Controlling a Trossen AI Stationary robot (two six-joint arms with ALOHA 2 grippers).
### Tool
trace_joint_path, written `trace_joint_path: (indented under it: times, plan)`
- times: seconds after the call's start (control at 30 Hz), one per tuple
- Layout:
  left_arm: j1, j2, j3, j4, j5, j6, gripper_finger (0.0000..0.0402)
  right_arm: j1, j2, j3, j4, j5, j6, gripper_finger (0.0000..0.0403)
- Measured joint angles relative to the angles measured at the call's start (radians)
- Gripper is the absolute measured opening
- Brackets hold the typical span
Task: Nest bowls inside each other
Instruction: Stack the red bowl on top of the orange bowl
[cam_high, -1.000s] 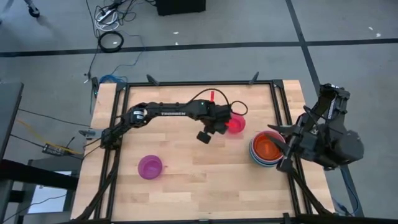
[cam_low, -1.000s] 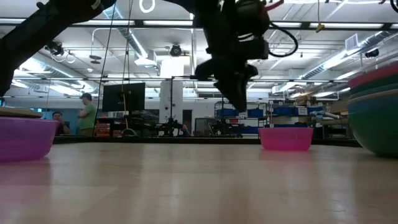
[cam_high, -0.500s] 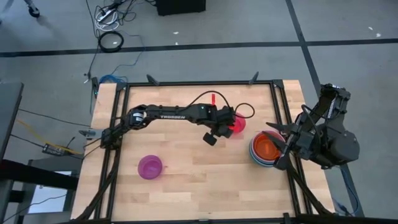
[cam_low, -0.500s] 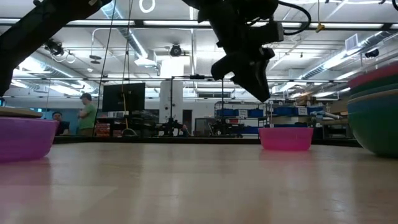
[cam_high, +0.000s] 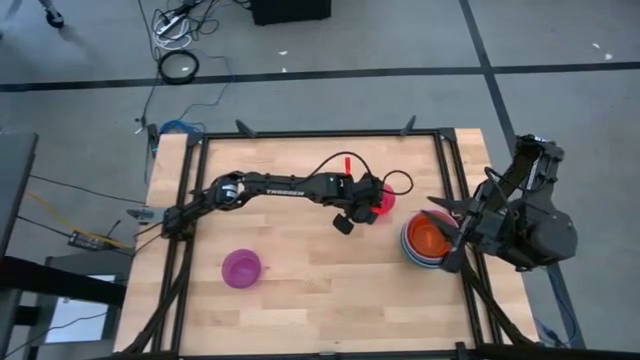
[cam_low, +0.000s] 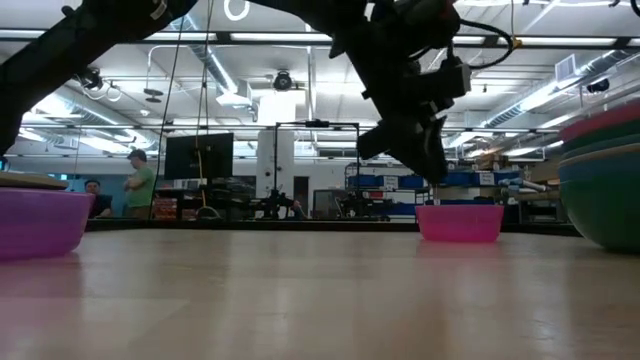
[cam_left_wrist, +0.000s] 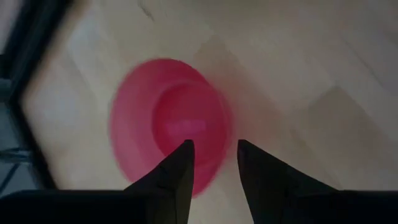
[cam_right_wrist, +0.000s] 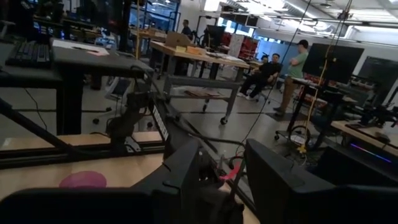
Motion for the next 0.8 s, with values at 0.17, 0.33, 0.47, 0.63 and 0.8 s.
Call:
trace_joint_path:
  times: [0.17,0.33,0.47,0.63,0.8]
  plan:
    - [-0.005,0.022,-0.001,0.017,0.003,0.000,0.0131,-0.005,0.000,0.000,-0.006,0.000,0.001,0.0117]
    - [-0.005,0.059,-0.003,0.043,0.000,-0.020,0.0131,-0.007,0.000,0.000,-0.013,0.000,0.011,0.0117]
    - [0.000,0.076,-0.002,0.088,-0.003,-0.035,0.0131,-0.007,0.000,0.000,-0.046,0.000,0.046,0.0116]
    - [0.013,0.122,-0.002,0.109,-0.003,-0.065,0.0131,-0.008,0.000,0.000,-0.057,0.001,0.055,0.0115]
    - [0.017,0.135,0.000,0.098,-0.001,-0.070,0.0097,-0.007,0.000,0.000,-0.058,0.000,0.057,0.0114]
